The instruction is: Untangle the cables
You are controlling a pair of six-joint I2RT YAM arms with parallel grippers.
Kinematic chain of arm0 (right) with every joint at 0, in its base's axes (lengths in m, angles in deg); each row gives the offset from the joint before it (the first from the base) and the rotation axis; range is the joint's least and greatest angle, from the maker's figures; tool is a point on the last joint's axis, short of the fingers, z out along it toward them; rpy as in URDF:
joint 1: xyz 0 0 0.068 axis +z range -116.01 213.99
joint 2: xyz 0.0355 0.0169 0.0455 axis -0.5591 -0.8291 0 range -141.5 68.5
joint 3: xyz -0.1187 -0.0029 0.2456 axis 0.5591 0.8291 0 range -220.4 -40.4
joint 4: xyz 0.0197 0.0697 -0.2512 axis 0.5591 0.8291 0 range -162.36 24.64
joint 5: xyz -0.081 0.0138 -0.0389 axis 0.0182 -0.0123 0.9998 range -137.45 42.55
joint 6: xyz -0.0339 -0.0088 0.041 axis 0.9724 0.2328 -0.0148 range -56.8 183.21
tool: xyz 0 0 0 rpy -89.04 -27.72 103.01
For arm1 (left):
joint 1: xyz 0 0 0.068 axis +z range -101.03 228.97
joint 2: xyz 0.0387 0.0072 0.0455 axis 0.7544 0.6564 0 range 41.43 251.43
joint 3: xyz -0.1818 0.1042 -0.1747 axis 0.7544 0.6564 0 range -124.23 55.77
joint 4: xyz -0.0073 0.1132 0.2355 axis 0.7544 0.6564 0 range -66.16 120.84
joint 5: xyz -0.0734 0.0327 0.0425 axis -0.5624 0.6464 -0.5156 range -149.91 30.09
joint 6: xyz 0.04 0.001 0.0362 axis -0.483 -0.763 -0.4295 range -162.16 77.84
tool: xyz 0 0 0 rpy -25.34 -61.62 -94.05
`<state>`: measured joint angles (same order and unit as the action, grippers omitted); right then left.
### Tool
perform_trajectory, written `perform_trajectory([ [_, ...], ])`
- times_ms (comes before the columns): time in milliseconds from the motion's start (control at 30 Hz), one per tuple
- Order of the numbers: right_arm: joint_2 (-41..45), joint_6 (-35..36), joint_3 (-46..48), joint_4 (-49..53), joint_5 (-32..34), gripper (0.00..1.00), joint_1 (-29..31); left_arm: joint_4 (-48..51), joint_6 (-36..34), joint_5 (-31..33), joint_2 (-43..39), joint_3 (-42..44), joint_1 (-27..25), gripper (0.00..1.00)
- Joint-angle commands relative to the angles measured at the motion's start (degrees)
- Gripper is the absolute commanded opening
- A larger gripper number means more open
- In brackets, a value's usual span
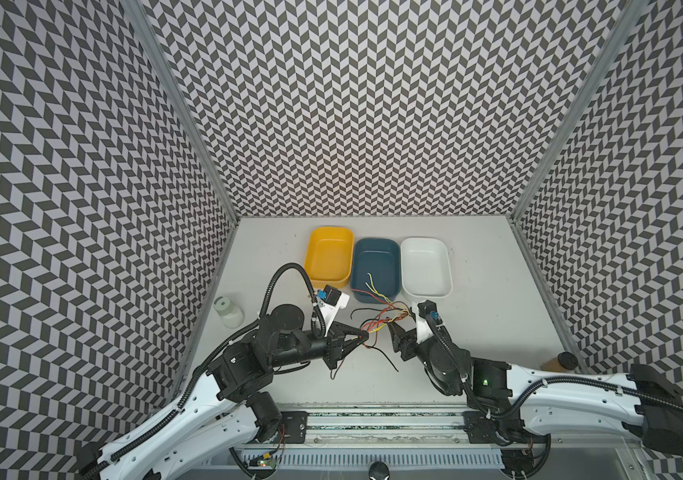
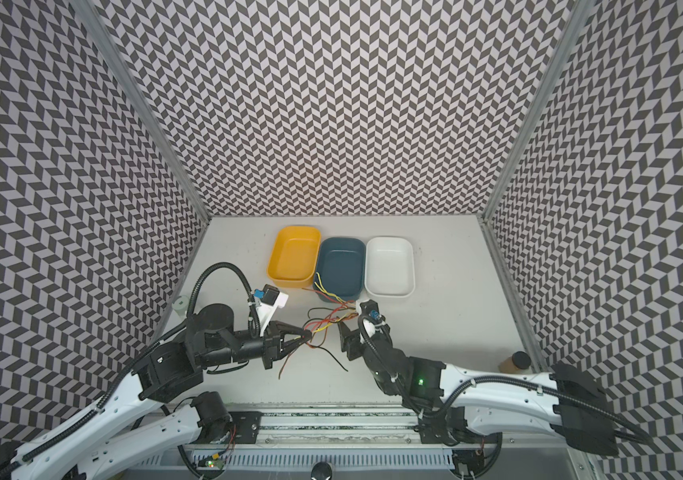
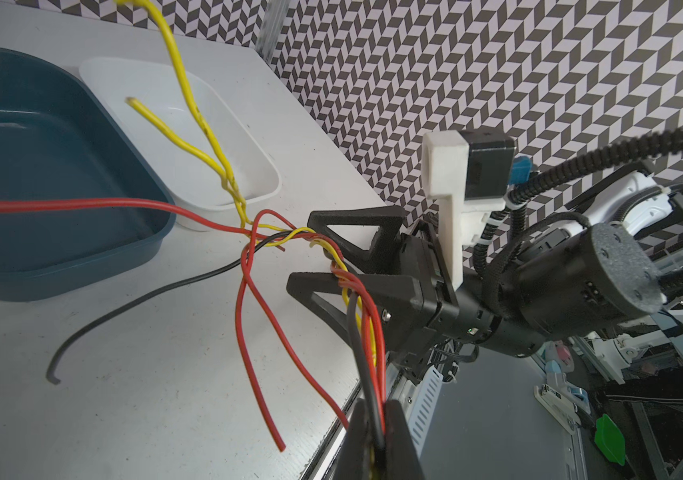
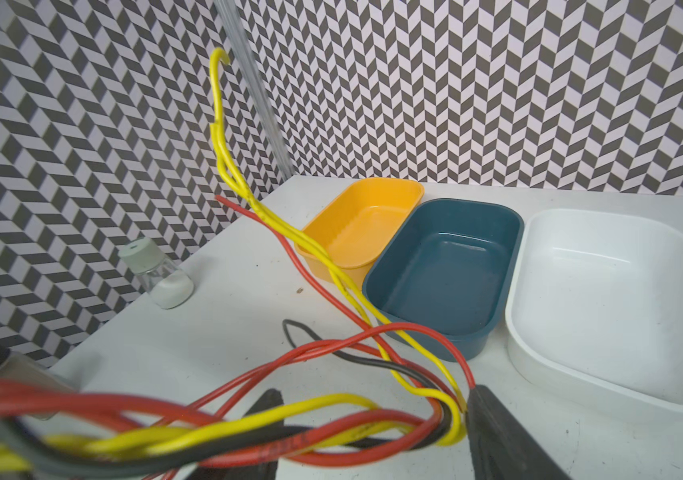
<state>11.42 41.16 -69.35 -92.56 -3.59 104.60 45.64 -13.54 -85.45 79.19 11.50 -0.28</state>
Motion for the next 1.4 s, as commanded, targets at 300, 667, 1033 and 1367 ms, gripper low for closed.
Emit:
perform_trajectory([
  [300,4.92,-5.72,2.48,-5.29,12.16,0.58,-0.38,-0.18,4.41,2.06,-2.81,0.99,-3.21,0.0],
  [667,9.51,-11.62,3.67,-4.18,-9.41,0.68,-0.62,0.23,3.72,3.63,-2.81,1.62,-3.41,0.0],
  [1033,24.84,-20.5,-1.16,29.36,-6.23,0.85,-3.03,20.26,-16.59,12.8,5.2,-11.89,-3.3,0.0],
  [1367,11.94,-15.67,-9.63,31.81,-38.34,0.91,-15.89,20.39,-22.96,0.62,5.27,-13.91,-3.3,0.0],
])
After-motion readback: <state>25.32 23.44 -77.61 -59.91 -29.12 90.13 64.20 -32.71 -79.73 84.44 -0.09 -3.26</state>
